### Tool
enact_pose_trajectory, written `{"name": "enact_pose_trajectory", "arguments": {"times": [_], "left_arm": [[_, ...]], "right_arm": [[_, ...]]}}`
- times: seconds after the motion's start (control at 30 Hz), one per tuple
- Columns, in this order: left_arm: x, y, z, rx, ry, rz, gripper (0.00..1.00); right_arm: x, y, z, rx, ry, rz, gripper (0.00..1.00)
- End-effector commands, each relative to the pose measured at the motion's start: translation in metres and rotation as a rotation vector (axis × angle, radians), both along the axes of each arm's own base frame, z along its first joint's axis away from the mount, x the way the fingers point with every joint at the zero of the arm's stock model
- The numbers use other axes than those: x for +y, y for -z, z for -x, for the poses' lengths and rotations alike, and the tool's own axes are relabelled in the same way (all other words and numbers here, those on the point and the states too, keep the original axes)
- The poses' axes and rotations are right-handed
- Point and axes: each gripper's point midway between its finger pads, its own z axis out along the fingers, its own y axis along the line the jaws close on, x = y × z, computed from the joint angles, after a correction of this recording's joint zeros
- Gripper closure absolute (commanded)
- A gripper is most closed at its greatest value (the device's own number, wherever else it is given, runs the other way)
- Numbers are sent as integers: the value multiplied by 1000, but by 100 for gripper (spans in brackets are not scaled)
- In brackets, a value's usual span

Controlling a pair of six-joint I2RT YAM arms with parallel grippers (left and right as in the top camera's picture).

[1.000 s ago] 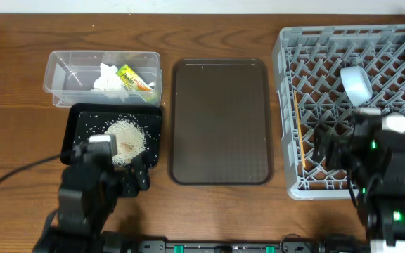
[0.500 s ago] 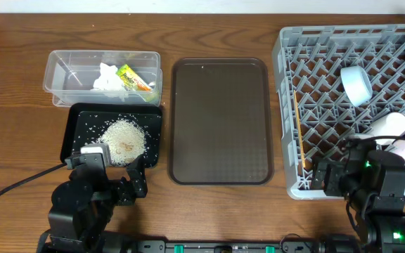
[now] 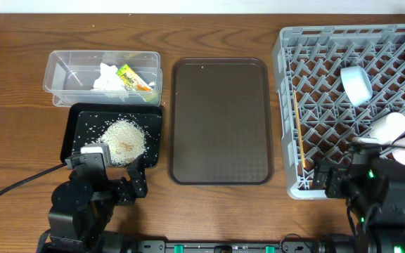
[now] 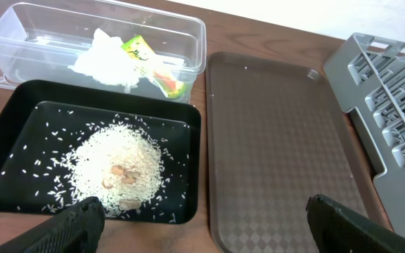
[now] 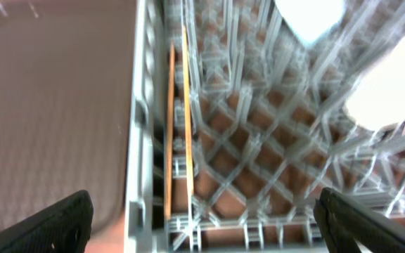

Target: Sort waste into correct bins and load items into the dishwasher rack

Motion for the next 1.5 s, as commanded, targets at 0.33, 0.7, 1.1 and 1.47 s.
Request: {"name": "enact_pose_trajectory", "arguments": {"times": [0.33,0.7,1.1,1.47], "left_arm": [[2,1,-1,-2,-8,-13,5],[2,1,-1,-2,-8,-13,5],[2,1,-1,-2,-8,-13,5],[2,1,-1,-2,-8,-13,5]], "right_arm": [[10,9,-19,-504,-48,15,1],[9,32,-38,-628,-42,17,1],[9,32,-38,-628,-42,18,1],[9,32,-38,-628,-42,18,1]]}}
